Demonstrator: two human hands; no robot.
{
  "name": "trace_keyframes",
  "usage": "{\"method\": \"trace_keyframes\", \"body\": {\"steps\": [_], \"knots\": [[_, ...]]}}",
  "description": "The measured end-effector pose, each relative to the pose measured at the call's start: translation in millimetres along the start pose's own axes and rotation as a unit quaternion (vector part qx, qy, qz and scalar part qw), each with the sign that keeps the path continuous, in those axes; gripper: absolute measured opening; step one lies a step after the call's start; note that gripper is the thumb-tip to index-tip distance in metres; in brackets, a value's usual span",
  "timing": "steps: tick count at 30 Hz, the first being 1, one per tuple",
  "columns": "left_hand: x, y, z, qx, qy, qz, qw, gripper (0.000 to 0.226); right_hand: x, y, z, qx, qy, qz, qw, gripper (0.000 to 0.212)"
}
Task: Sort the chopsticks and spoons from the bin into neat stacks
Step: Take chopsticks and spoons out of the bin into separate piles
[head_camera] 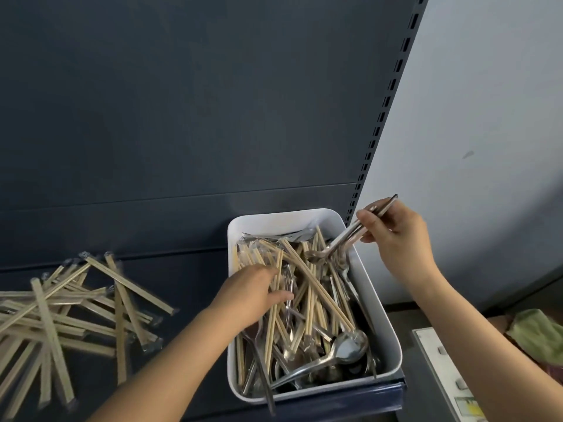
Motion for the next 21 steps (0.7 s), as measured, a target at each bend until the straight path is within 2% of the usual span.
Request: {"method": "trace_keyframes", "body": {"steps": [13, 17, 21], "knots": [[30, -31, -13, -0.043, 0.084, 0.06, 0.994, 0.087, 10, 34, 18, 0.037, -0.017, -0.001, 0.999, 0.018], [33, -31, -15, -0.037, 0.094, 0.072, 0.992, 0.079, 11, 42, 19, 0.047, -0.02, -0.002, 0.999, 0.016], [39, -22, -21, 0.011, 0.082, 0.077, 0.994, 0.069, 10, 46, 19, 0.049, -0.018, -0.015, 0.999, 0.016]]}}
Point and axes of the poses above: each hand's wrist, its own z-axis away from the middle knuckle, its own y-axis out of the back of the hand, x = y × z, the point moved 4 cm from there along -z, towards the middle knuckle, and after that the axes turned 3 degrees about y, right-handed, at the moved point
